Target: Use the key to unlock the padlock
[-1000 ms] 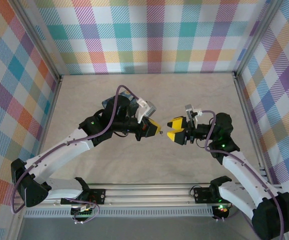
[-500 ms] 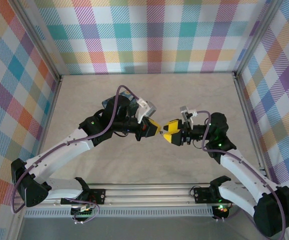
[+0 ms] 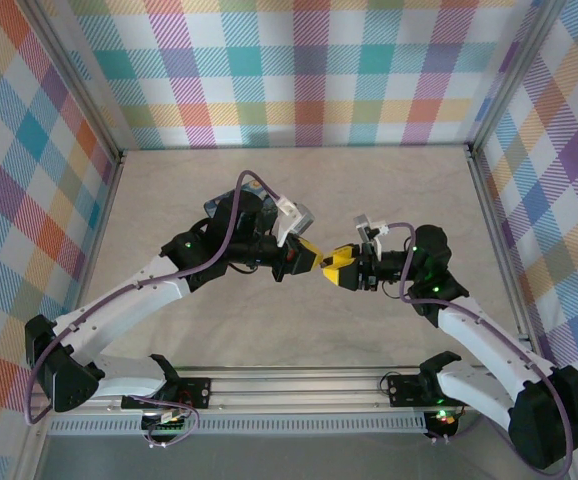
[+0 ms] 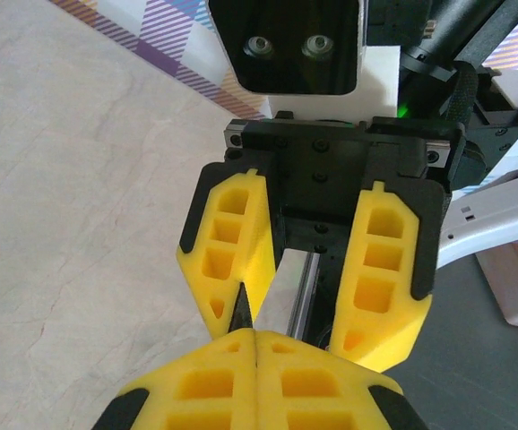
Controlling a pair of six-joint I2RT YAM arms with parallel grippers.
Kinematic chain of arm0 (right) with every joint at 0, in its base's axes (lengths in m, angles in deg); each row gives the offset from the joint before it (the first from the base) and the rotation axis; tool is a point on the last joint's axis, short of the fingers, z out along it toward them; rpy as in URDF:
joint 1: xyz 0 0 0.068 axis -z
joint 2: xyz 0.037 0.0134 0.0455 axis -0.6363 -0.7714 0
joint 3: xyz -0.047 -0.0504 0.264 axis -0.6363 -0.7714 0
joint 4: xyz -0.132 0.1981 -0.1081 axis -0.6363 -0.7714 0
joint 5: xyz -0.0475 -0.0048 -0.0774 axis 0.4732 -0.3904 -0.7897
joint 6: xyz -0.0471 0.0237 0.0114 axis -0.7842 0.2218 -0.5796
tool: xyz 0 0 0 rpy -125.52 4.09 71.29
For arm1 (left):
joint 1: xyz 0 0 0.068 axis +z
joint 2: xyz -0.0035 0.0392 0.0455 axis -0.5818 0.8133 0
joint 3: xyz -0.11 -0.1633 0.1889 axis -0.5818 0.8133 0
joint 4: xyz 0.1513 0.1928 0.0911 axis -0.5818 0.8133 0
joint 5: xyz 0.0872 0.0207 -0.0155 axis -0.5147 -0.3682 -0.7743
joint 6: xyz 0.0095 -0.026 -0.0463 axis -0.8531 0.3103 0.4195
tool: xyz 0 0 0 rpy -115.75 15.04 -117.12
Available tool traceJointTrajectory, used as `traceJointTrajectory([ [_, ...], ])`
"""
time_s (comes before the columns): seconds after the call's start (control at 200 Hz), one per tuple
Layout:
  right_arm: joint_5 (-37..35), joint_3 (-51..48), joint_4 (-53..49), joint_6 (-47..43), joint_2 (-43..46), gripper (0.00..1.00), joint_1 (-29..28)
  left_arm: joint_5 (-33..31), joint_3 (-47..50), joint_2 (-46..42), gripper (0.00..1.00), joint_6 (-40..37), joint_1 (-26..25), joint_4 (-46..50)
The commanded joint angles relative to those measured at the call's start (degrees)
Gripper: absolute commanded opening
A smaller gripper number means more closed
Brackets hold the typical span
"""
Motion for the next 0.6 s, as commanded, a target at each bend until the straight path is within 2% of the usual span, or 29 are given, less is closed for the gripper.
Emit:
traceJointTrajectory([
  [0.0, 0.6, 0.7, -0.7, -1.6, -0.2, 0.34, -0.3, 0.1, -1.8, 0.0, 0.0, 0.0, 0.2, -1.5],
  [0.595, -0.6, 0.9, -2.2, -2.3, -0.2, 0.2, -0.4, 0.7, -1.6, 0.2, 0.0, 0.2, 0.2, -1.9],
])
